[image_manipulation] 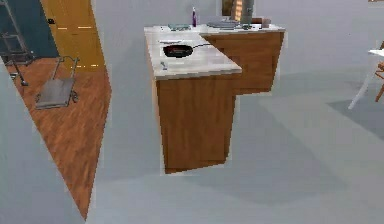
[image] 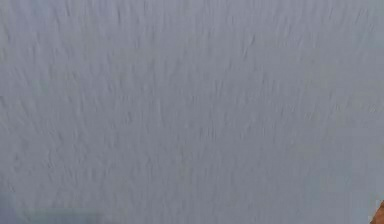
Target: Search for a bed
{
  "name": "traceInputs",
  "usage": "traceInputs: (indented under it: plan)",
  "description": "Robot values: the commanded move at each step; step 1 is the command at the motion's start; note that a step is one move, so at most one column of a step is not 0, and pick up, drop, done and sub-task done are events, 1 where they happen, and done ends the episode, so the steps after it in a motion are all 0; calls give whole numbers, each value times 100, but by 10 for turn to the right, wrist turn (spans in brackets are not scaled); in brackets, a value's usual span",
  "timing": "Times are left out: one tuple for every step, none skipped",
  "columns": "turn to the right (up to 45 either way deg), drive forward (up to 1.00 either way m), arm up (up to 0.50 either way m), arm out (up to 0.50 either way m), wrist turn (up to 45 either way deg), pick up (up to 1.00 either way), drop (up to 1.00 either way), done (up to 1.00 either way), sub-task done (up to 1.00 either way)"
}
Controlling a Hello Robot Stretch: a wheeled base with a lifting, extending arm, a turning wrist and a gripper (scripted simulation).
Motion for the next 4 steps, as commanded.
traceInputs:
  plan:
    - [450,0,0,0,0,0,0,0,0]
    - [150,0,0,0,0,0,0,0,0]
    - [0,100,0,0,0,0,0,0,0]
    - [0,5,0,0,0,0,0,0,0]
